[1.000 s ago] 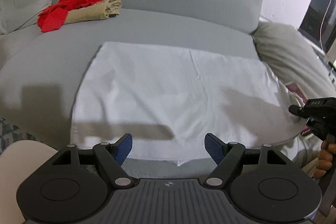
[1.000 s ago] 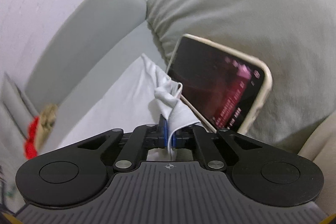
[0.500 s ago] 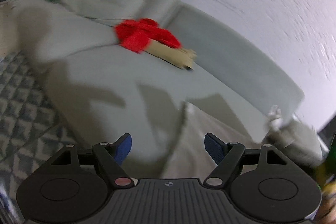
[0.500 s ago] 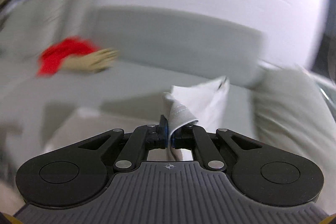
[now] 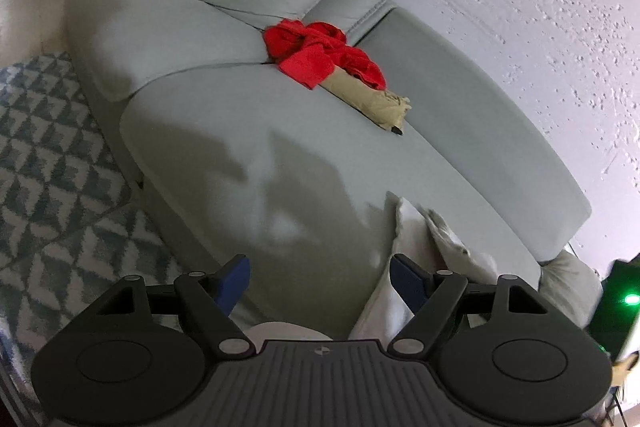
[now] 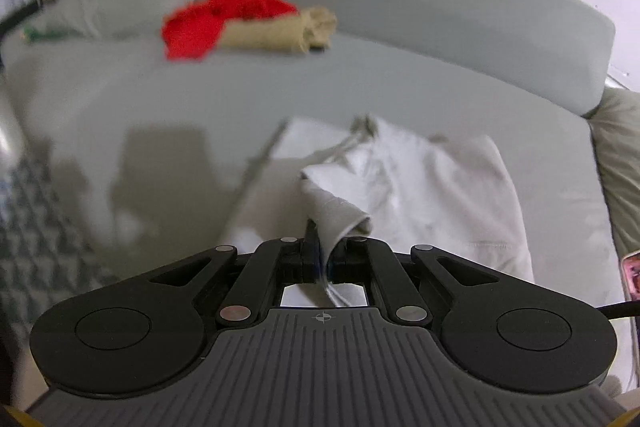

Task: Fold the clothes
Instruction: 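Grasp the folded white shirt corner with the right tool and lift it, then fold the held corner over the shirt with the right tool and open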

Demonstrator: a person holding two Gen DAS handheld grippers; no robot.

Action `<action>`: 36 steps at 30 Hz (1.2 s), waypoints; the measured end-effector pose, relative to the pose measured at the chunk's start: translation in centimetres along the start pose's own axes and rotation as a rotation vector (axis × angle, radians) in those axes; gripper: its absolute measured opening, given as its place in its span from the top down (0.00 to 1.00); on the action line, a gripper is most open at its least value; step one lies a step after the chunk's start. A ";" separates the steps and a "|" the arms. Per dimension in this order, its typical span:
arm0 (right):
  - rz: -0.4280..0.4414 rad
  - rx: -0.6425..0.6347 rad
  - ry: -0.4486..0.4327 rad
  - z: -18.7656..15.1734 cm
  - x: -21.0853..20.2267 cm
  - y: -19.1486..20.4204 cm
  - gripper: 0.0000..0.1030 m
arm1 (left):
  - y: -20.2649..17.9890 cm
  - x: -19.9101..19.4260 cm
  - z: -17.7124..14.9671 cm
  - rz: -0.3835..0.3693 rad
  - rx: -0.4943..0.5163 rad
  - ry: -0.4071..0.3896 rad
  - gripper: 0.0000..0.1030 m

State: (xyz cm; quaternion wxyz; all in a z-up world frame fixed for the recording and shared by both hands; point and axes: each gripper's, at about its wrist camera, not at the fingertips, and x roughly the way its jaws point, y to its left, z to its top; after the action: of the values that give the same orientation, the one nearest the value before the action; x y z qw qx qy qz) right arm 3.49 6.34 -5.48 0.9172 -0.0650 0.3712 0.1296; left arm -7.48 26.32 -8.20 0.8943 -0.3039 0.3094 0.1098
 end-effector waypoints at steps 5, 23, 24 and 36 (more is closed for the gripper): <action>0.039 0.006 -0.025 0.6 -1.7 0.7 0.98 | 0.1 -0.1 -0.3 -0.006 -0.003 0.011 0.26; 0.290 -0.092 0.090 -1.3 -3.0 1.7 0.49 | -1.1 -0.1 -0.8 0.043 0.010 0.025 0.25; 0.319 -0.078 0.094 -1.4 -3.6 1.0 0.49 | -1.3 0.1 -0.9 0.044 0.012 0.031 0.25; 0.268 0.202 0.125 -6.1 -4.6 -11.0 0.46 | -9.6 4.8 -5.2 -0.017 0.282 0.177 0.36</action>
State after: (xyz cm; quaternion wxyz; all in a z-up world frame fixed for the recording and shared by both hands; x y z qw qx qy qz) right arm -0.59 -6.38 -6.41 0.8687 0.0697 0.4440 0.2084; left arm -2.54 15.60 -9.91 0.8984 -0.1865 0.3965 0.0305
